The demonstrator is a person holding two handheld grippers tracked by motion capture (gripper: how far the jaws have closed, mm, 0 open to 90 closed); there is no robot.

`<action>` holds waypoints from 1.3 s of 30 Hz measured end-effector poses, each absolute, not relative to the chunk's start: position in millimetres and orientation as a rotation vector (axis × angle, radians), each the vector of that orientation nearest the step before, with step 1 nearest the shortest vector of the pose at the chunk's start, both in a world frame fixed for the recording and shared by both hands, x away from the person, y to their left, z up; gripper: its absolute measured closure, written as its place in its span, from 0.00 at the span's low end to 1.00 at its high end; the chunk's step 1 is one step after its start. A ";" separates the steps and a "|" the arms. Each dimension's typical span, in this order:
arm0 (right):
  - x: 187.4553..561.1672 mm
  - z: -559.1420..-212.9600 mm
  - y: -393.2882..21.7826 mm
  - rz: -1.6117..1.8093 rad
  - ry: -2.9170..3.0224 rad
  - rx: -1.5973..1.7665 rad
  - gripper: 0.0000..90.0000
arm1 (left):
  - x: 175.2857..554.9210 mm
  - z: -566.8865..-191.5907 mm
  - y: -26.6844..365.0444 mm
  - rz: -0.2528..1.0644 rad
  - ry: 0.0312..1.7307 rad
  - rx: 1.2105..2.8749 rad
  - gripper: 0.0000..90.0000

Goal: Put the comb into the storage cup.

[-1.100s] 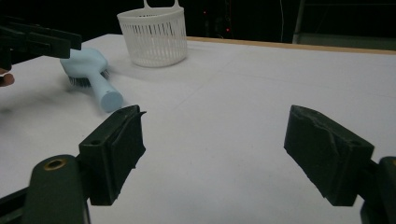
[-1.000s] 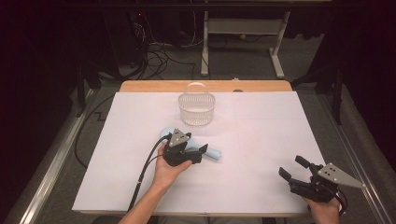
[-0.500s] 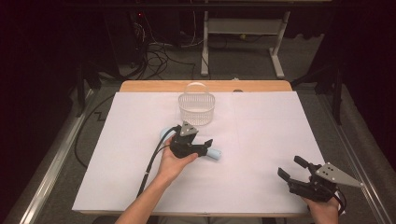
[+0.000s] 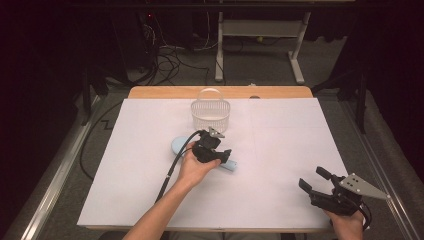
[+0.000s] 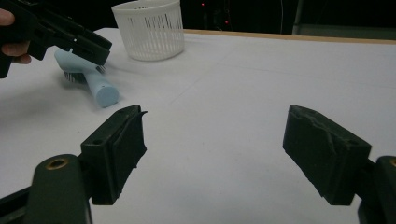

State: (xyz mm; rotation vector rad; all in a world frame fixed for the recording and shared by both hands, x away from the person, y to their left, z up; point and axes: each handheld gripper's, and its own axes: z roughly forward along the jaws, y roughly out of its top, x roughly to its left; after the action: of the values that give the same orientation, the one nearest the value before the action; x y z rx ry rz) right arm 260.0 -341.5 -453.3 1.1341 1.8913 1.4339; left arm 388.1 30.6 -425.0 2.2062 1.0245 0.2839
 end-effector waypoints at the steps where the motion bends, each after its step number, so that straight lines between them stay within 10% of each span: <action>1: 260.1 -453.3 -341.5 1.434 1.893 1.132 0.24 | 389.3 -425.3 29.0 0.281 1.028 2.223 0.56; 27: 260.5 -454.2 -344.2 1.431 1.892 1.150 0.24 | 410.6 -437.9 6.7 0.079 1.123 2.371 0.99; 39: 260.4 -454.3 -343.4 1.427 1.900 1.139 0.24 | 406.4 -439.9 8.3 0.063 1.121 2.390 1.00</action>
State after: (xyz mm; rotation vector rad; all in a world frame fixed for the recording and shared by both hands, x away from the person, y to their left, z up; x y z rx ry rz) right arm 260.4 -343.4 -454.3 1.1385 1.8996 1.4269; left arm 406.4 8.3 -439.9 2.3899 1.1208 0.0632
